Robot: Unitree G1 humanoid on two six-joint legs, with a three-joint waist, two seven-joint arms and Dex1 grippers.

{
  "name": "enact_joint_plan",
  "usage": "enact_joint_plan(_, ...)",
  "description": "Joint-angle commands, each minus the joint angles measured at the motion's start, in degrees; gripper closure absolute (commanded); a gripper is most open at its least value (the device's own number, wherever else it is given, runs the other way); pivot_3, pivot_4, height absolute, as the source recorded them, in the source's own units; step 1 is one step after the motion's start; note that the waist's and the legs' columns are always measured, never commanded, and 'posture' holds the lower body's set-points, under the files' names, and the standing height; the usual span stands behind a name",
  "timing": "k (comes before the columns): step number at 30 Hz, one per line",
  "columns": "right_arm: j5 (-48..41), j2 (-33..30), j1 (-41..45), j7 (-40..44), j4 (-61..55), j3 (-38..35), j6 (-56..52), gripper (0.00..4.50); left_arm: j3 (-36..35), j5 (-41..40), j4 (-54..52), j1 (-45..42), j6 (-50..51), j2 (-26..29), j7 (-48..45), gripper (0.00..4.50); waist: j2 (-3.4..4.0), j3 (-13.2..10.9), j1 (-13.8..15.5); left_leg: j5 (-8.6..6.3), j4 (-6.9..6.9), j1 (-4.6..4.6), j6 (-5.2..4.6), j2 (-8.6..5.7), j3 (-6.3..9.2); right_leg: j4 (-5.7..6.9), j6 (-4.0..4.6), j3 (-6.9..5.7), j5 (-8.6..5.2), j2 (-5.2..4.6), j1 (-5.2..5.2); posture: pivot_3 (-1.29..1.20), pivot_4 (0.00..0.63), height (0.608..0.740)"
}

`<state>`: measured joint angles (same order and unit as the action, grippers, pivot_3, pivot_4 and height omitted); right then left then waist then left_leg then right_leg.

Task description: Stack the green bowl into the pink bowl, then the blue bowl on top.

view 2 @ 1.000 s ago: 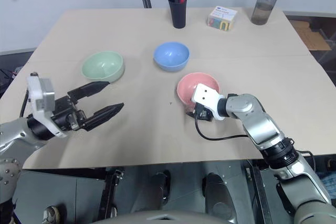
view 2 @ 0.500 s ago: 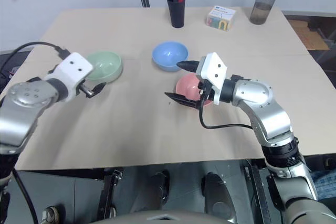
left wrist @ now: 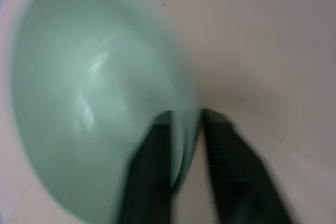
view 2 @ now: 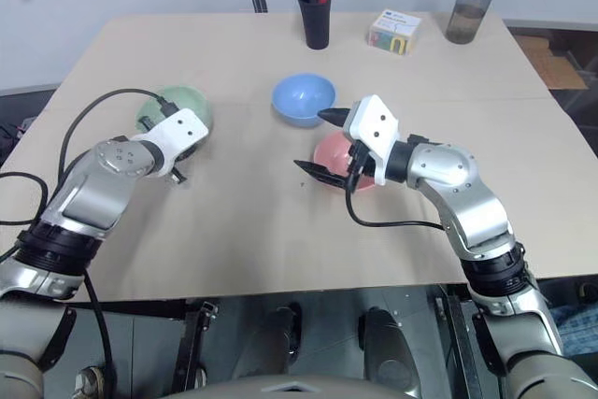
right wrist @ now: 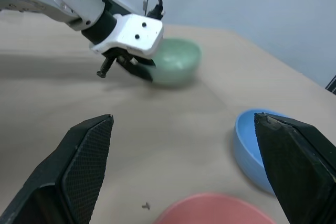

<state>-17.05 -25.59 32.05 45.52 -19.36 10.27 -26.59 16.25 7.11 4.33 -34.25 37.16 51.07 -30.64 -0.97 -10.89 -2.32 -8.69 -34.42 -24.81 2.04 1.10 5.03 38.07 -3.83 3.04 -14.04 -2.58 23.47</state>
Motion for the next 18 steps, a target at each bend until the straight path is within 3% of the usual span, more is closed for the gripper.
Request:
enact_joint_plan(1,-0.49,-0.79,-0.19,-0.81,-2.83,-1.9,0.3,0.0,-3.09,0.73,-0.49,-1.74,-0.79,-0.54,-0.7,4.46,-0.01,0.0,0.01,0.0,0.0,0.01,0.0,0.0,0.0,0.0,0.0,0.0,0.0,0.0,-0.01,0.0,0.15,0.74)
enact_joint_plan(10,-0.45,-5.81,-7.66,-2.8,-6.23,-6.87,0.08,0.0,-8.06,-11.7,-18.44,1.28,-13.15,-1.0,-17.38,4.46,-0.03,0.0,0.6,0.0,0.01,-0.07,0.0,-0.06,0.01,-0.05,0.02,0.0,0.01,-0.09,-0.01,0.0,0.15,0.74)
enact_joint_plan(12,-1.37,-7.29,-12.06,-2.9,-8.07,-10.01,0.75,0.0,-7.37,-13.45,-18.25,0.72,-22.23,-3.03,-20.59,4.46,-0.03,0.0,0.67,0.0,0.0,-0.05,0.0,-0.06,-0.01,-0.08,0.02,0.01,0.01,-0.11,-0.04,0.0,0.15,0.74)
enact_joint_plan(18,-5.18,-11.5,-27.3,-3.53,-15.77,-22.47,-1.87,0.0,-1.19,-14.68,-5.8,-8.29,-33.46,-12.09,-30.56,4.46,0.02,0.03,1.24,0.01,-0.14,0.03,-0.02,-0.08,-0.04,0.01,-0.1,0.01,-0.05,-0.09,-0.09,0.0,0.15,0.74)
